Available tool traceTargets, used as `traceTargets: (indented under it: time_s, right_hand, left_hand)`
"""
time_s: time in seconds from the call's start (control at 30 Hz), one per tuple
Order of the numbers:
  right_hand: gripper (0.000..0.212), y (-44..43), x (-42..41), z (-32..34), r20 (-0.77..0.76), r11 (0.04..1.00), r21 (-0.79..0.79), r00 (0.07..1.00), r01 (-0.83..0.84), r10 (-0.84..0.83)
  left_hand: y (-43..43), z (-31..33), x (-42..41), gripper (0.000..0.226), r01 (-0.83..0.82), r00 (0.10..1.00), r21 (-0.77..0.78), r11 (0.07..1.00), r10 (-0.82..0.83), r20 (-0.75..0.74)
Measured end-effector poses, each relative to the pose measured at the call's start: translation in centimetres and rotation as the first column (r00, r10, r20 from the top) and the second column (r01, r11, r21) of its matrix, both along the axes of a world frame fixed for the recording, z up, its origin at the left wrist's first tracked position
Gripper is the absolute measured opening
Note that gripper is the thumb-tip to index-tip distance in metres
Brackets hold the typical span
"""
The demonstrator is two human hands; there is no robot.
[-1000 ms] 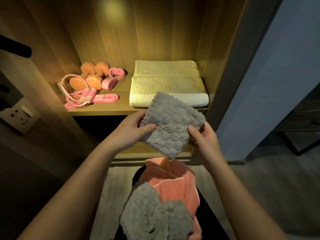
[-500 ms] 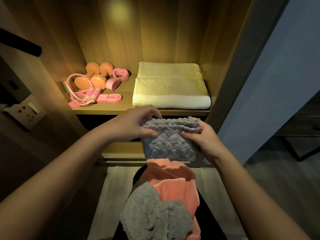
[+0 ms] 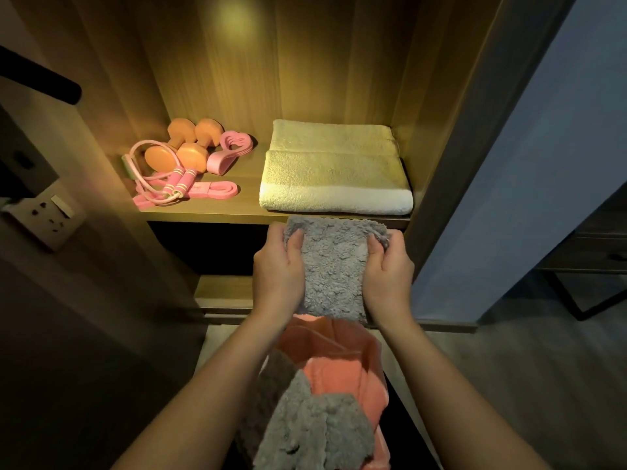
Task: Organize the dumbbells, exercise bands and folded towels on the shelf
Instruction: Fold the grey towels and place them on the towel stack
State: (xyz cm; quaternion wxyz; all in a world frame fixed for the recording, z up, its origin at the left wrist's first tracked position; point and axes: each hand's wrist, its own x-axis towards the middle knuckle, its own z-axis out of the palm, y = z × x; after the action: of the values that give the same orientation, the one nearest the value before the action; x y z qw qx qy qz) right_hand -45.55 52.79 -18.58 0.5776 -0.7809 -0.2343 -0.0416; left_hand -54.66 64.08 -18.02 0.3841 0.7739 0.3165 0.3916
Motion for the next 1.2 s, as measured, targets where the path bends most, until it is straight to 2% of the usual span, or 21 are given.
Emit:
traceTargets:
  time_s: [0.27,0.5,0.63,0.7,0.77,0.83,0.9,0.93,0.97,1.03,1.07,1.13,1.2]
  right_hand:
    - [0.014,0.6,-0.5,-0.1,-0.014,0.997,0.063,0.999,0.050,-0.049]
    - [0.032,0.9,0.1,-0.1,-0.131,0.999,0.042,0.991,0.010,-0.005]
    - [0.029,0.6,0.2,-0.4,-0.155,0.997,0.071,0.988,-0.005,0.016]
    - [0.020,0.7,0.7,-0.6,-0.182,0.999,0.038,0.983,-0.022,0.029]
    - [0.006,0.6,1.4,-0.7,-0.285,0.999,-0.007,0.957,-0.048,0.044]
    - [0.024,0.3,1.9,-0.7,-0.364,0.995,-0.074,0.931,-0.065,0.033]
    - [0.030,0.1,1.9,-0.2,-0.400,0.990,-0.114,0.916,-0.084,0.032]
    - [0.030,0.1,1.7,0.1,-0.460,0.987,-0.086,0.884,-0.134,0.080]
    - [0.032,0.3,1.4,0.4,-0.565,0.978,-0.027,0.810,-0.209,0.158]
    - [0.042,0.7,0.9,1.3,-0.774,0.926,0.150,0.541,-0.347,0.328]
    - [0.050,0.9,0.8,1.5,-0.830,0.895,0.237,0.401,-0.377,0.389]
    - [0.057,0.8,0.9,2.0,-0.862,0.852,0.398,0.178,-0.342,0.474]
    - [0.049,0.6,1.3,2.2,-0.862,0.850,0.468,0.086,-0.242,0.499]
  left_hand:
    - [0.7,-0.1,-0.2,0.027,-0.028,0.999,-0.042,0.999,0.029,0.044]
    - [1.5,0.0,0.2,0.033,0.030,0.999,-0.275,0.961,-0.036,-0.015]
    - [1.7,0.5,0.1,0.041,0.133,0.990,-0.380,0.915,-0.137,0.016]
    - [1.8,0.7,0.2,0.028,0.143,0.990,-0.410,0.901,-0.131,0.060]
    - [2.2,1.1,0.1,0.015,0.114,0.993,-0.393,0.912,-0.092,0.076]
    - [2.8,1.7,-0.1,0.014,0.107,0.994,-0.336,0.936,-0.092,0.058]
    - [3.1,2.2,-0.3,0.015,0.140,0.990,-0.298,0.944,-0.144,0.009]
    - [3.2,2.3,-0.3,0.015,0.170,0.983,-0.270,0.948,-0.182,-0.020]
    - [3.1,2.3,-0.3,0.014,0.203,0.974,-0.200,0.959,-0.218,-0.058]
    - [2.5,1.9,-0.4,0.014,0.297,0.947,0.036,0.954,-0.289,-0.140]
    - [2.2,1.4,-0.5,0.017,0.354,0.929,0.152,0.923,-0.327,-0.176]
    - [1.6,0.7,-1.0,0.021,0.467,0.880,0.308,0.829,-0.400,-0.256]
    - [1.2,0.2,-1.5,0.021,0.565,0.822,0.408,0.717,-0.447,-0.353]
